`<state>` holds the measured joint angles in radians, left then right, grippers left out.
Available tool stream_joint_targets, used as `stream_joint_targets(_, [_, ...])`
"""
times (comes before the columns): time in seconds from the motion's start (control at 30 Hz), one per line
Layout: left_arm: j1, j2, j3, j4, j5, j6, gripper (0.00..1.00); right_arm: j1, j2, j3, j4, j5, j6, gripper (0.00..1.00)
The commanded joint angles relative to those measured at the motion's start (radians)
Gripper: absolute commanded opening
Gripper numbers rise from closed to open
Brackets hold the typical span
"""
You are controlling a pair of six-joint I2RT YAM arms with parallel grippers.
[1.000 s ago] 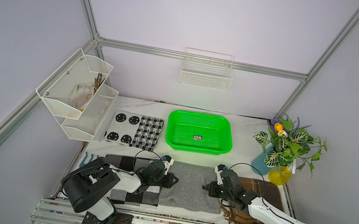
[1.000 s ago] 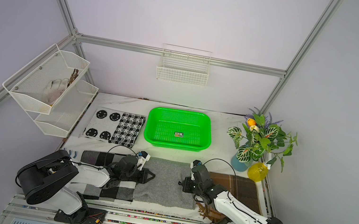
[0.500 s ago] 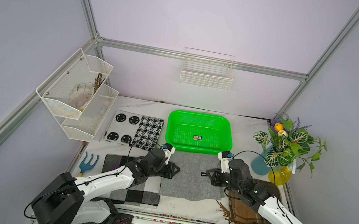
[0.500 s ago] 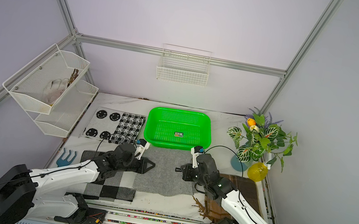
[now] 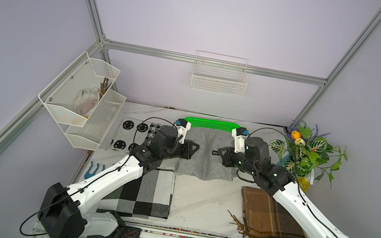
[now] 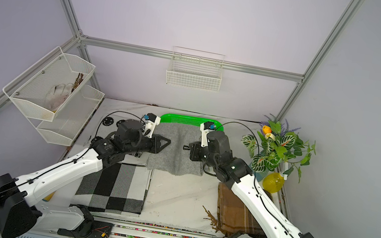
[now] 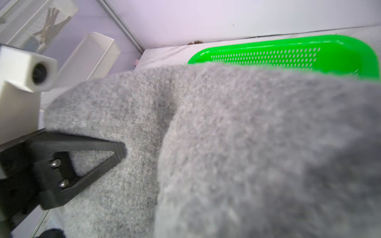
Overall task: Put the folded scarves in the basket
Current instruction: Place the scarf in the basket.
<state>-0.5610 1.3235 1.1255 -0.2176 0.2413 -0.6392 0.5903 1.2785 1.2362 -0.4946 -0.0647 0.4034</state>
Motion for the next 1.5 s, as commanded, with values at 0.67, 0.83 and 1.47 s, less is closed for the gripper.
stream_joint_targets(0.67, [0.219, 0.759, 0.563, 0.076, 0.245, 0.016, 0.00, -0.199, 0.690, 0.524, -0.025, 0.068, -0.133, 0.00])
stream_joint_targets(0.83, [0.224, 0.840, 0.597, 0.044, 0.229, 0.033, 0.00, -0.227, 0.792, 0.569, -0.063, 0.065, -0.133, 0.00])
stream_joint_targets(1.47, [0.234, 0.917, 0.582, -0.067, 0.084, 0.136, 0.00, -0.246, 0.925, 0.580, -0.152, 0.197, -0.175, 0.00])
